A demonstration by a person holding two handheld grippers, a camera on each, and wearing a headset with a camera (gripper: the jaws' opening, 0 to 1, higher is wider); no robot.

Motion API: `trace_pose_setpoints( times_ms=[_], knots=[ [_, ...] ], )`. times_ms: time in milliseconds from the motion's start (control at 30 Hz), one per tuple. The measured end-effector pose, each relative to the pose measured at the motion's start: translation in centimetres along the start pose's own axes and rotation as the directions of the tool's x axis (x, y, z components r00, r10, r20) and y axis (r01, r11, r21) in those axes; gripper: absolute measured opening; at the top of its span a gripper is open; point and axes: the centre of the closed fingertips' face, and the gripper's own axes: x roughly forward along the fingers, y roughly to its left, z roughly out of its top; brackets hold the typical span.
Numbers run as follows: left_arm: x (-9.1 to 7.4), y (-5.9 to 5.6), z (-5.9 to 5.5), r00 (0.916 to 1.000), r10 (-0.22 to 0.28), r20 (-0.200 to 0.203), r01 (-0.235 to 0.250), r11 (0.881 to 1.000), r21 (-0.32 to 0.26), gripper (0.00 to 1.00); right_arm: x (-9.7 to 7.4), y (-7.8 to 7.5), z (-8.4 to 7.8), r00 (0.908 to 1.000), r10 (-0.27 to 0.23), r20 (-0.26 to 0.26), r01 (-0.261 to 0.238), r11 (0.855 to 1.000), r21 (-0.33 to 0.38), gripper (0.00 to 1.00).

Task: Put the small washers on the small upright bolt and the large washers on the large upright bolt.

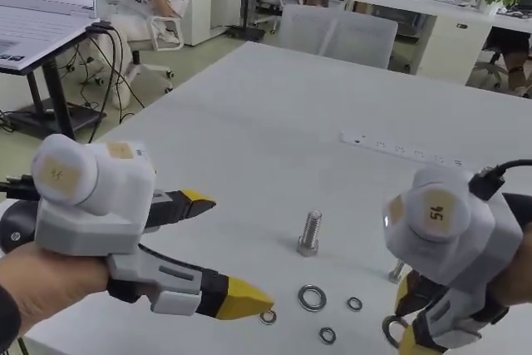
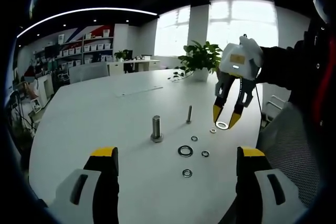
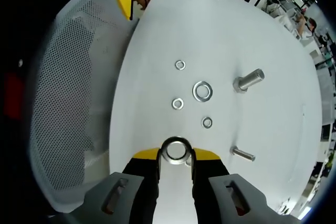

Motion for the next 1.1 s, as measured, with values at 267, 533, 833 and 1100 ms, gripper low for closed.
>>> trace_pose_setpoints(
  times_ms=[267,533,833,1100],
  knots=[
    [0.2,-0.1,-0.1,1.0,-0.008,0.003,0.008,1.0,-0.001,0.93,-1.8,-1.8,1.1,0.9998,-0.02,-0.003,0.02,0.999,-0.028,0.23],
    [0.2,0.1,-0.1,1.0,-0.004,0.003,0.004,1.0,-0.003,0.93,-4.0,-4.9,3.9,0.9973,-0.067,0.029,0.069,0.995,-0.071,0.23],
    [0.1,0.4,-0.3,1.0,0.005,0.002,-0.005,1.0,-0.014,0.93,-4.3,-7.3,6.1,0.9956,-0.077,0.053,0.082,0.991,-0.103,0.23],
    [0.1,0.6,-0.5,0.9999,0.012,-0.004,-0.012,1.0,-0.023,0.93,-4.1,-9.1,7.7,0.9939,-0.077,0.079,0.086,0.99,-0.113,0.23]
  ],
)
